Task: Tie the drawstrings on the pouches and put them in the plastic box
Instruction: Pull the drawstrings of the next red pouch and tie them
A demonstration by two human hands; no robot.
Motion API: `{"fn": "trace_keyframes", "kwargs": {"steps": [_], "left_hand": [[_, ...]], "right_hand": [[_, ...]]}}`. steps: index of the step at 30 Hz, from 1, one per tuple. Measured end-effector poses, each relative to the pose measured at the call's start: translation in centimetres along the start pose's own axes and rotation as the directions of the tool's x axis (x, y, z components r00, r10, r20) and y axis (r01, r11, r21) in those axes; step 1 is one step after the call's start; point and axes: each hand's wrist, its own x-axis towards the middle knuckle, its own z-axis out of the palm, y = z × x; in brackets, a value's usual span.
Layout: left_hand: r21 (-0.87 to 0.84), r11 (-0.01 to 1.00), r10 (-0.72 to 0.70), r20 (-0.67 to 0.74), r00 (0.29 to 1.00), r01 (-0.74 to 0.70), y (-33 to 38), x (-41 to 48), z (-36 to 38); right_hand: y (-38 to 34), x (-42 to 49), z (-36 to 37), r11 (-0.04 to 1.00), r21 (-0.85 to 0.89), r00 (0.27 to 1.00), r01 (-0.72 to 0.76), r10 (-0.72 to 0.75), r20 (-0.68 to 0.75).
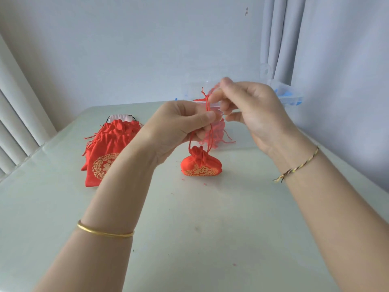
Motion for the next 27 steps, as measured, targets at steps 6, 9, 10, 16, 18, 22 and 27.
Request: {"fn": "trace_keyframes", "kwargs": {"steps": [6, 9, 10, 16, 18, 22, 27], "left_hand": [[-0.154, 0.988, -0.025, -0.002, 1.0, 0.024, -0.1, 0.2, -0.7], [-0.166, 0.986, -0.035, -0.005, 0.999, 0.033, 0.0, 0.1, -0.8], [-0.169, 0.985, -0.039, -0.014, 0.999, 0.036, 0.0, 0.1, -0.9], [-0.147, 0.989, -0.013, -0.118, 0.993, -0.005, -0.3, 0.3, -0.9], [-0.091, 0.995, 0.031, -0.107, 0.994, -0.041, -0.3, 0.3, -0.8], [0.214, 0.958, 0.209, -0.065, 0.976, -0.19, -0.1, 0.2, -0.7], [0.6, 0.725, 0.457, -0.05, 0.888, -0.339, -0.4, 0.3, -0.2]], "right_hand": [[1.1, -0.1, -0.3, 0.972, -0.142, 0.964, -0.189, 0.212, 0.163], [1.2, -0.3, 0.4, 0.979, -0.093, 0.951, -0.181, 0.199, 0.235], [1.1, -0.3, 0.4, 0.982, -0.071, 0.954, -0.175, 0.187, 0.233], [0.3, -0.6, -0.8, 0.964, -0.204, 0.844, -0.169, 0.249, 0.475], [0.5, -0.6, -1.1, 0.919, -0.355, 0.848, -0.173, 0.322, 0.422], [1.9, 0.0, -0.9, 0.962, -0.165, 0.95, -0.217, 0.247, 0.19], [2.9, -0.1, 0.6, 0.944, 0.178, 0.921, -0.279, 0.21, 0.329]]}}
